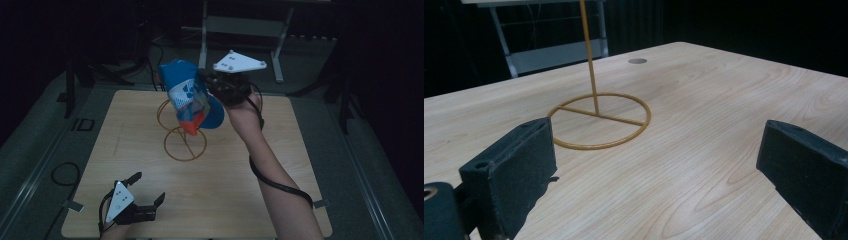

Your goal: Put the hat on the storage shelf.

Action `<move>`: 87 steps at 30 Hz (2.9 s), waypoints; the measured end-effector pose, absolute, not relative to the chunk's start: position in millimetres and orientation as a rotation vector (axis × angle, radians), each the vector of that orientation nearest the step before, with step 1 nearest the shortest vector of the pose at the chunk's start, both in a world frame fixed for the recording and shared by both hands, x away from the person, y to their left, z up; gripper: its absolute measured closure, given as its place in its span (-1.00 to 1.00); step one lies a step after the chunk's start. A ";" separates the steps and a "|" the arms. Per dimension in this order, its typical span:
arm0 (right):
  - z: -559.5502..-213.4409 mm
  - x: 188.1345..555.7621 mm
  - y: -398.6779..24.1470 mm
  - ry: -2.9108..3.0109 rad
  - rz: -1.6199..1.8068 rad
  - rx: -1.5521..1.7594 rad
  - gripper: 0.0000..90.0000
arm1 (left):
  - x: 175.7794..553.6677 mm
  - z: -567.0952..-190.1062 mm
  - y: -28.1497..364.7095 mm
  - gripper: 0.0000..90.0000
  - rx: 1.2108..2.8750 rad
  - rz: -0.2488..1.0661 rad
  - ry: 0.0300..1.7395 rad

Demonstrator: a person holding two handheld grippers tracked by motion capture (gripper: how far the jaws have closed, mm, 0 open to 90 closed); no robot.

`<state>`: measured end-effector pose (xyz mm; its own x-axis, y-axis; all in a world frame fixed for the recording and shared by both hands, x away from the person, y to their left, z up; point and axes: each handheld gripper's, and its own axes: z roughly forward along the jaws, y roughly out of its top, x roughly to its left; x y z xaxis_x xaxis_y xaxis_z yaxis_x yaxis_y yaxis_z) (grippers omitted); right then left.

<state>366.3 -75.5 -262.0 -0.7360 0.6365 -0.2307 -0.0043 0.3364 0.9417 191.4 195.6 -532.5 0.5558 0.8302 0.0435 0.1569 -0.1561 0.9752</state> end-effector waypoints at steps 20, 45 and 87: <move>-297.9 400.7 -15.7 2.169 1.319 0.556 1.00 | 189.4 -533.6 200.9 -0.94 1.638 0.728 0.843; -341.3 407.3 -58.8 2.238 1.354 0.676 1.00 | 191.7 -538.0 195.3 -0.93 1.672 0.709 0.839; -372.9 401.5 -76.4 2.252 1.412 0.738 0.00 | 193.0 -542.9 194.2 -0.93 1.679 0.680 0.844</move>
<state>401.5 -76.4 -372.9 -0.7894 0.6125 -0.0410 0.2300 0.3570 0.9053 193.0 194.2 -542.9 0.5842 0.8114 0.0199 0.1926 -0.1624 0.9678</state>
